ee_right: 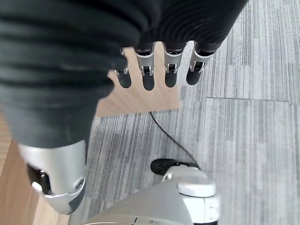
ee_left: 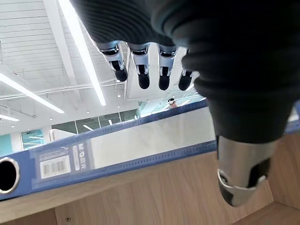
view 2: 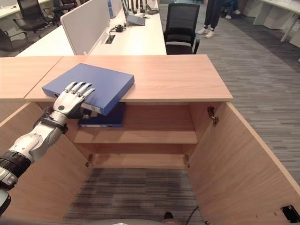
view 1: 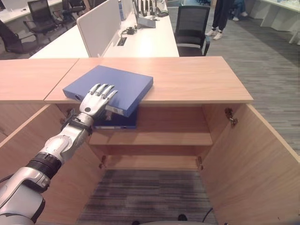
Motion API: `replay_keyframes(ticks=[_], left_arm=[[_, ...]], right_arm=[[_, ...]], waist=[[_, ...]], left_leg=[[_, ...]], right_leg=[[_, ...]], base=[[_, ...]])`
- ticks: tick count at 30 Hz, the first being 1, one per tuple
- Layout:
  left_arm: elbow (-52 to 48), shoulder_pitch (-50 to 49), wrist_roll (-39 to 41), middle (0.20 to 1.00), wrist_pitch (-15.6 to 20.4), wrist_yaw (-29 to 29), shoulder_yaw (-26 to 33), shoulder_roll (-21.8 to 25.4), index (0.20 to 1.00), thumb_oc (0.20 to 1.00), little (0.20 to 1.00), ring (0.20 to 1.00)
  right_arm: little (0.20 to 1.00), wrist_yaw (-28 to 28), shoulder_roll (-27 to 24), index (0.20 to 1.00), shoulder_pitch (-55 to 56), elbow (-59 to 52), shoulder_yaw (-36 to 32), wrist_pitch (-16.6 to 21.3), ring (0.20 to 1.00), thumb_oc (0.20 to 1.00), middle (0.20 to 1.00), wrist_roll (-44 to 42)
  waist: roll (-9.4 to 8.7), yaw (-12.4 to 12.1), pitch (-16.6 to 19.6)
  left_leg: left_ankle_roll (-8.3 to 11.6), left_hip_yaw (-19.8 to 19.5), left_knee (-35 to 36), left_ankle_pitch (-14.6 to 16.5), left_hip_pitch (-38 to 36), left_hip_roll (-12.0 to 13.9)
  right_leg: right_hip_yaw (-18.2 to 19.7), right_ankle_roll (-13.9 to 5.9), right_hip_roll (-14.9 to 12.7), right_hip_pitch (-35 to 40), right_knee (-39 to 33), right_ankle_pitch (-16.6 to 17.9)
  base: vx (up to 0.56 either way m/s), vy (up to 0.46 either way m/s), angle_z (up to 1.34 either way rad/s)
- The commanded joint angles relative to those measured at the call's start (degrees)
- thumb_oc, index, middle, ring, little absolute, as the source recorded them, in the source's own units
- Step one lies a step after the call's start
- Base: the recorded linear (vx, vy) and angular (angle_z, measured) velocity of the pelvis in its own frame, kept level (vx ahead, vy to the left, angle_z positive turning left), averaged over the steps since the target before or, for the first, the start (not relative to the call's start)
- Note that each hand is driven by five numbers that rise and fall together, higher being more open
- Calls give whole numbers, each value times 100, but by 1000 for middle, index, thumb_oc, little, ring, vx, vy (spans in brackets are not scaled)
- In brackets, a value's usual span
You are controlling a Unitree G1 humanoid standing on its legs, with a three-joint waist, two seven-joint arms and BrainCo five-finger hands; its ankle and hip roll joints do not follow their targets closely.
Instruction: Put the empty folder in the office cabinet
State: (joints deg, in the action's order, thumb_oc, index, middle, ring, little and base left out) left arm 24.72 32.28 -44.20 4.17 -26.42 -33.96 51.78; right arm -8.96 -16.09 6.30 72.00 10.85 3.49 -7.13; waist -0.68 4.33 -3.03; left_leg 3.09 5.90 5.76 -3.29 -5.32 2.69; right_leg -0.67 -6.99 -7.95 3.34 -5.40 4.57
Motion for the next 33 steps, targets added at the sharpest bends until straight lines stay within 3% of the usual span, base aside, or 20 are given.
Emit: replay_keyframes(ticks=[1, 33], left_arm=[[335, 1236, 57, 1000, -137, -115, 75, 27, 1000, 1000, 1000, 1000], [879, 1362, 140, 1000, -221, -86, -28, -160, 1000, 1000, 1000, 1000]], right_arm=[[1000, -83, -260, 1000, -367, 179, -1, 33, 1000, 1000, 1000, 124], [1000, -73, -149, 1000, -322, 91, -31, 64, 1000, 1000, 1000, -5]], waist=[[58, 42, -282], [-5, 228, -316]], left_leg=[[21, -193, -76, 768, -381, 109], [-96, 129, -76, 920, -477, -15]], right_leg=[[-94, -412, -142, 356, 313, -634], [184, -543, -254, 155, 421, -547]], base=[[19, 25, -4], [14, 24, -5]])
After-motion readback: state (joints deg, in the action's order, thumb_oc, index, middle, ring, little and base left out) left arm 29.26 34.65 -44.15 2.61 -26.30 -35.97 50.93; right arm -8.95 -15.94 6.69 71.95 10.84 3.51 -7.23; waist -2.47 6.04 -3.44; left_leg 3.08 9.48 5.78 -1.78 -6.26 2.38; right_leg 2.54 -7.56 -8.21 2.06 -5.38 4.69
